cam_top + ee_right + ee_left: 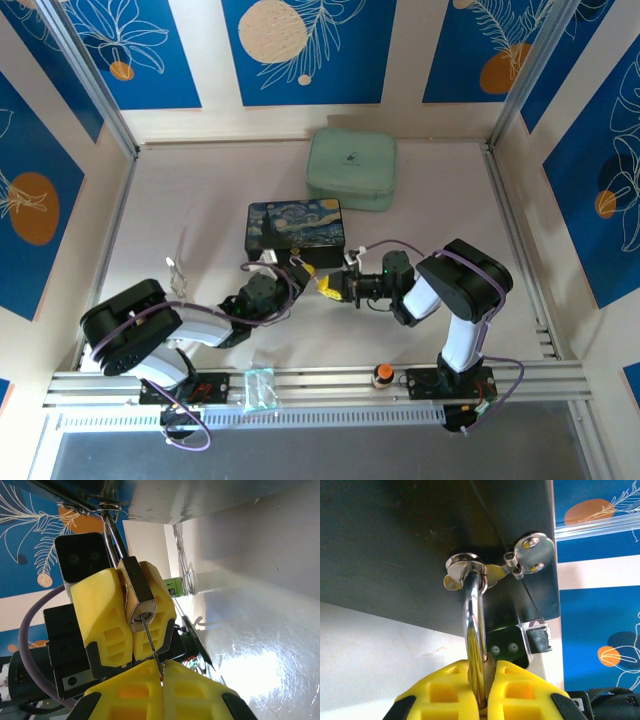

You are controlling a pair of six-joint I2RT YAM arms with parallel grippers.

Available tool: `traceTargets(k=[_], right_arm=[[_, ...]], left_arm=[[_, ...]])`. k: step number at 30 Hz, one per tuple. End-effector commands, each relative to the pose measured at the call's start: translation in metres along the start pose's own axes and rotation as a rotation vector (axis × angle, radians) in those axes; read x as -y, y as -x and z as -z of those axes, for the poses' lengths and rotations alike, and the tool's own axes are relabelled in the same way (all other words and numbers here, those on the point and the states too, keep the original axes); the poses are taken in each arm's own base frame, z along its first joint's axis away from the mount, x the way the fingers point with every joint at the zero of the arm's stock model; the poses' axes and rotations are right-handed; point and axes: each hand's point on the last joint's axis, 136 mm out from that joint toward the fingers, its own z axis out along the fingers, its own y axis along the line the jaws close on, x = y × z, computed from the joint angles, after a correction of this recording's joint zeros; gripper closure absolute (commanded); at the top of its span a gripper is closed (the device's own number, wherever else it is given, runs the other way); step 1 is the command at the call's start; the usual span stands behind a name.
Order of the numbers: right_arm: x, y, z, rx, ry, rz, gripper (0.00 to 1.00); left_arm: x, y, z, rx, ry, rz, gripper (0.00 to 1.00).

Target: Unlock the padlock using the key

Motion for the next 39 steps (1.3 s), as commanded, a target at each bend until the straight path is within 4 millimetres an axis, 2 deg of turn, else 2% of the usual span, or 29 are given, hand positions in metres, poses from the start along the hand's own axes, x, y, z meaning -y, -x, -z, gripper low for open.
traceTargets(k=[1, 9, 14, 25, 30, 32, 35, 39], right_arm=[[-0.008, 0.016, 0.001, 0.021, 0.022, 0.026, 1.0], [-0.003, 0.02, 0.002, -0.009, 0.017, -0.005, 1.0], [-0.006, 0.016, -0.006, -0.023, 0.021, -0.005, 1.0], [-0.009, 0.035, 0.01, 0.019, 0.034, -0.025, 1.0], [-0.015, 0.023, -0.004, -0.006, 0.037, -0.004, 1.0], [-0.012, 0.022, -0.008, 0.028, 0.03, -0.021, 1.0], [-0.005, 0.032, -0.002, 0.157, 0.016, -0.067, 1.0], [-0.009, 0.035, -0.006, 0.222, 0.032, -0.134, 1.0]], left_arm=[[0.046, -0.025, 0.007, -0.135, -0.176, 0.016, 1.0], [0.048, -0.027, 0.008, -0.145, -0.174, 0.006, 1.0], [0.054, -0.03, 0.006, -0.157, -0.195, 0.0, 1.0], [0.064, -0.035, 0.011, -0.185, -0.223, -0.015, 1.0], [0.058, -0.033, 0.011, -0.171, -0.199, -0.018, 1.0], [0.062, -0.036, 0.011, -0.175, -0.211, -0.024, 1.0], [0.065, -0.039, 0.01, -0.179, -0.215, -0.028, 1.0], [0.062, -0.041, 0.009, -0.178, -0.198, -0.037, 1.0]])
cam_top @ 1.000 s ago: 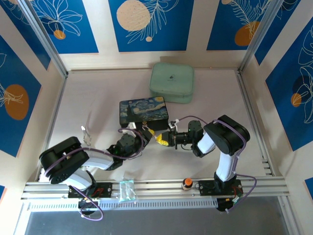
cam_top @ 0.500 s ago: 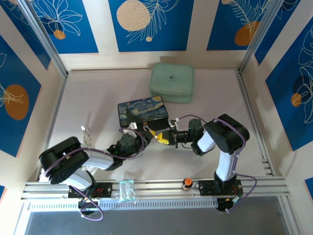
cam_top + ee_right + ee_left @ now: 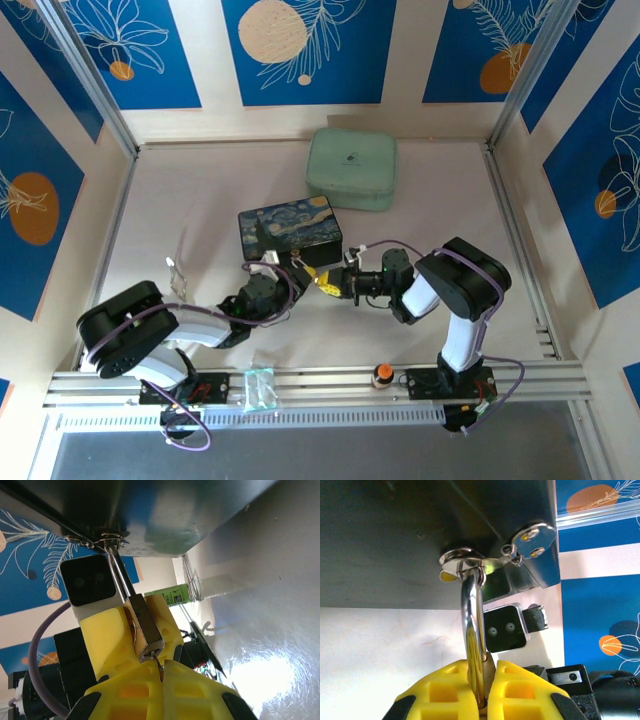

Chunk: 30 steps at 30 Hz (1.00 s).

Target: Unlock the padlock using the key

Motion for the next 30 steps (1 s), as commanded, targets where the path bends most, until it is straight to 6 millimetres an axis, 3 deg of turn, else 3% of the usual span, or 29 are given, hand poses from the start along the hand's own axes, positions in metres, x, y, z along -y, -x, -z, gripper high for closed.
traceTargets(k=[1, 6, 10, 15, 19, 22, 27, 30], right_arm=[[-0.011, 0.027, -0.004, 0.192, 0.038, -0.072, 1.0], [-0.011, 0.025, -0.008, 0.23, 0.025, -0.062, 0.88], [-0.004, 0.015, -0.01, 0.196, -0.105, 0.019, 0.63], [0.016, 0.006, 0.015, 0.235, -0.358, 0.103, 0.43], [0.025, -0.002, 0.043, 0.257, -0.539, 0.214, 0.4], [0.031, -0.009, 0.054, 0.227, -0.573, 0.24, 0.41], [0.032, -0.016, 0.058, 0.18, -0.552, 0.299, 0.47], [0.023, -0.016, 0.06, 0.187, -0.639, 0.535, 0.49]], left_arm=[[0.064, -0.033, 0.006, -0.139, -0.212, -0.018, 1.0], [0.061, -0.032, 0.006, -0.123, -0.209, -0.016, 1.0], [0.054, -0.026, 0.007, -0.093, -0.172, -0.025, 1.0], [0.038, -0.017, 0.011, -0.048, -0.078, -0.059, 1.0], [0.036, -0.013, 0.013, -0.036, -0.037, -0.084, 1.0], [0.034, -0.012, 0.014, -0.029, -0.029, -0.084, 1.0], [0.03, -0.011, 0.015, -0.025, -0.027, -0.07, 1.0], [0.026, -0.013, 0.015, -0.031, -0.019, -0.063, 1.0]])
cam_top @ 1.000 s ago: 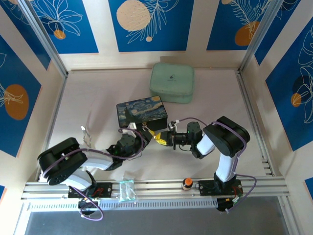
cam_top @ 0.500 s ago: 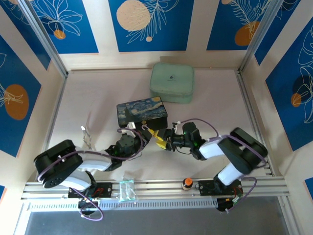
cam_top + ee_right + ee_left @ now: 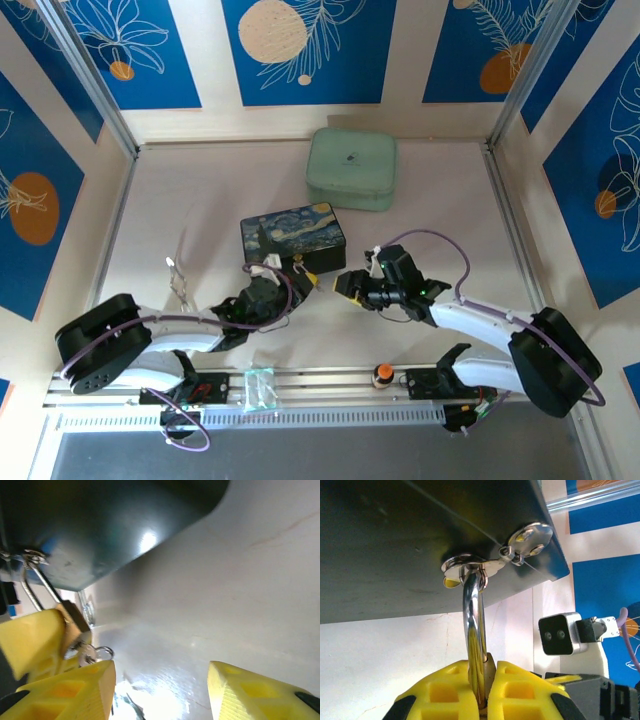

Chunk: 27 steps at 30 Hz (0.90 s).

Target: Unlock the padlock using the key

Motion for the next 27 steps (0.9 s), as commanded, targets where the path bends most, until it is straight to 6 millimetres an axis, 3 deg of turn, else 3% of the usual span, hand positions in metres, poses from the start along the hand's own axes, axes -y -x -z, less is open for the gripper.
traceTargets(k=[1, 5, 14, 20, 24, 27], right_arm=[[0.001, -0.002, 0.011, 0.061, -0.141, 0.333, 0.49], [-0.017, 0.002, 0.023, 0.164, -0.266, 0.748, 0.46], [-0.047, -0.002, 0.006, 0.174, -0.253, 1.201, 0.47], [-0.078, -0.015, -0.001, 0.181, -0.136, 1.285, 0.5], [-0.083, -0.019, -0.007, 0.192, -0.158, 1.36, 0.61], [-0.082, -0.025, -0.012, 0.171, -0.169, 1.396, 0.63]], left_arm=[[0.017, 0.001, 0.002, 0.003, -0.063, 0.007, 1.0], [0.007, 0.0, 0.004, 0.005, -0.036, 0.025, 1.0], [0.012, 0.004, 0.014, 0.003, -0.005, -0.008, 1.0], [0.011, 0.005, 0.022, -0.003, 0.008, -0.019, 1.0], [0.015, 0.003, 0.022, -0.019, 0.001, -0.014, 1.0], [0.016, 0.003, 0.021, -0.019, -0.011, -0.003, 1.0]])
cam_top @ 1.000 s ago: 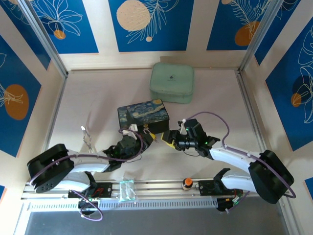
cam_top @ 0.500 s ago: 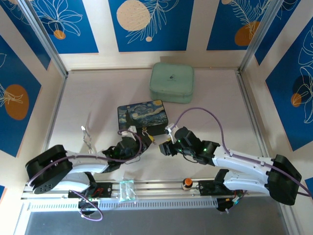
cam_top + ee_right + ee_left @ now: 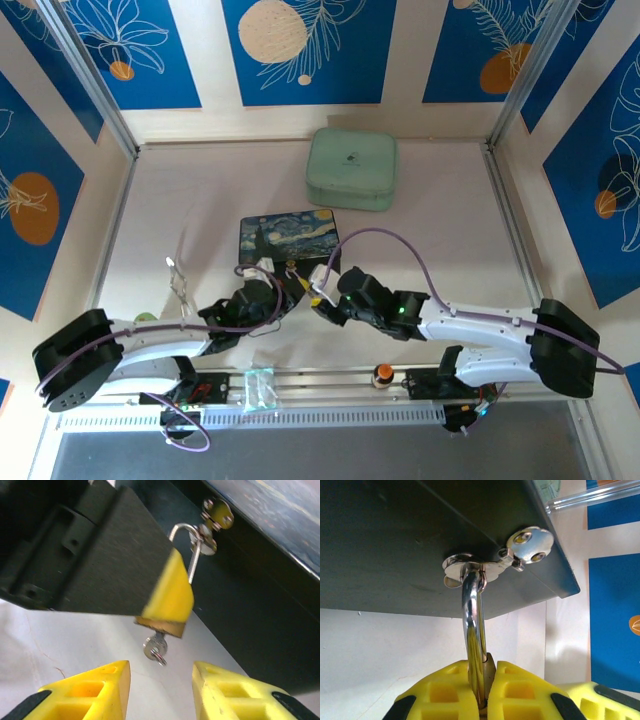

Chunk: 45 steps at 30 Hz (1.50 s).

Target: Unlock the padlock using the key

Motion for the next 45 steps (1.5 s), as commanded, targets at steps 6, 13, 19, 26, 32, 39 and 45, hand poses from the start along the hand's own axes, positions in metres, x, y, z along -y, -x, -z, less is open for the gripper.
traceTargets(k=[6, 13, 19, 26, 32, 39, 45], right_arm=[[-0.006, 0.004, -0.007, -0.015, -0.021, 0.121, 0.6], [-0.011, 0.008, -0.017, -0.016, -0.017, 0.155, 0.66], [-0.006, 0.014, -0.026, -0.024, -0.047, 0.152, 0.82], [0.002, 0.011, -0.029, -0.027, -0.018, 0.012, 1.0], [-0.004, 0.003, -0.024, -0.036, 0.019, -0.016, 0.88], [-0.001, -0.018, -0.023, -0.109, -0.01, 0.022, 0.76], [0.003, -0.014, -0.026, -0.1, -0.035, 0.03, 0.79]], left_arm=[[0.023, 0.004, 0.003, 0.012, -0.069, -0.012, 1.0], [0.025, 0.003, 0.002, 0.006, -0.078, -0.002, 1.0], [0.027, 0.002, 0.002, -0.001, -0.086, 0.003, 1.0], [0.028, 0.001, 0.004, -0.002, -0.113, 0.022, 1.0], [0.028, 0.003, 0.005, 0.003, -0.105, 0.02, 1.0], [0.028, 0.004, 0.005, 0.009, -0.099, 0.015, 1.0], [0.031, 0.003, 0.004, 0.001, -0.103, 0.013, 1.0]])
